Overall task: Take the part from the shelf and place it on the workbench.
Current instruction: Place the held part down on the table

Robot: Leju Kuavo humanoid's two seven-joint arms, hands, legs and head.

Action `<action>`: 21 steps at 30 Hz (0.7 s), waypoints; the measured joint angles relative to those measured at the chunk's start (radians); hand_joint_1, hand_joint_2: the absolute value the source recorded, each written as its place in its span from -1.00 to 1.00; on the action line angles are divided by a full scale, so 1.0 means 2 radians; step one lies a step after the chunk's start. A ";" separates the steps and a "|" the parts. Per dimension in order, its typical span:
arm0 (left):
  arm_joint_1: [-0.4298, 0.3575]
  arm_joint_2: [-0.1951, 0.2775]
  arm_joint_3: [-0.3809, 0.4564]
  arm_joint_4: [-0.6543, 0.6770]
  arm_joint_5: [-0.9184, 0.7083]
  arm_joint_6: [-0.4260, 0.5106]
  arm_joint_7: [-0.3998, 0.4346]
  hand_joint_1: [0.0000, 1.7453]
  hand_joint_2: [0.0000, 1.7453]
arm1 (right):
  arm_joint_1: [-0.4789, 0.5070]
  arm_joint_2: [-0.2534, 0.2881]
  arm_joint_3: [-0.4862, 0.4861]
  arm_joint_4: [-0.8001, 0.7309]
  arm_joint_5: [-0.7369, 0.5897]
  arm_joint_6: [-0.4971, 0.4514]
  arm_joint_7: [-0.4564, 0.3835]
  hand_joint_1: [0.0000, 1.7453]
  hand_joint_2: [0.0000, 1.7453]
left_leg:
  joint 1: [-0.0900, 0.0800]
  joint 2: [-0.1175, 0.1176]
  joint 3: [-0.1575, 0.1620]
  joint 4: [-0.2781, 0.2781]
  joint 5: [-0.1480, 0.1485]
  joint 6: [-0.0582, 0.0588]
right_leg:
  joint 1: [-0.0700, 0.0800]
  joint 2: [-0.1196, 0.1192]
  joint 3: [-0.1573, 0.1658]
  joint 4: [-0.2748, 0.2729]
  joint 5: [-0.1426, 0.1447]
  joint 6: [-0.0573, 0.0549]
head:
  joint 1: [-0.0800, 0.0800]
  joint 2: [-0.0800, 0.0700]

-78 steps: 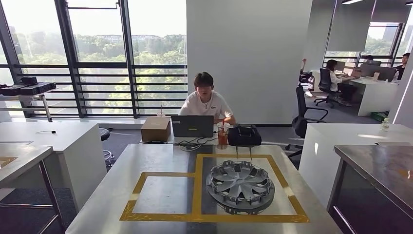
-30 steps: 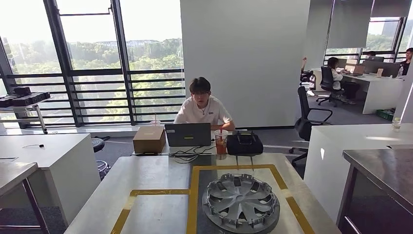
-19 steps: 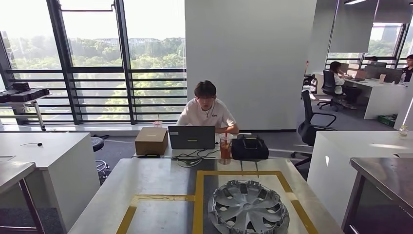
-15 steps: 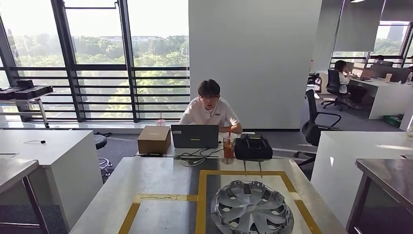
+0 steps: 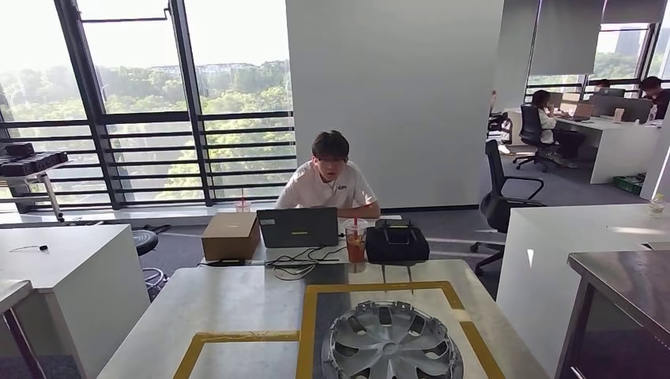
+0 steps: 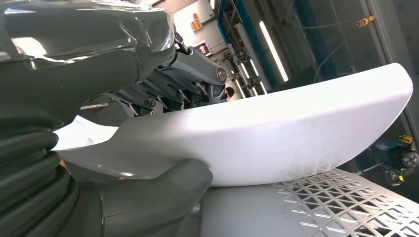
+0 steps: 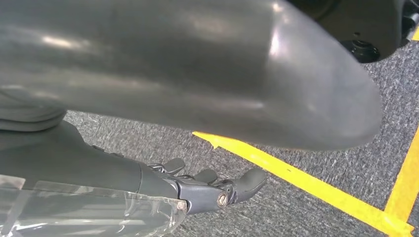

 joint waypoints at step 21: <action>0.016 0.000 0.012 -0.002 -0.045 0.028 -0.032 0.50 1.00 | -0.001 -0.001 0.005 0.000 0.001 -0.003 -0.003 -1.00 -1.00 | -0.014 -0.009 0.068 -0.131 0.064 0.023 | 0.006 0.000 -0.026 0.007 0.013 0.016 | 0.004 0.000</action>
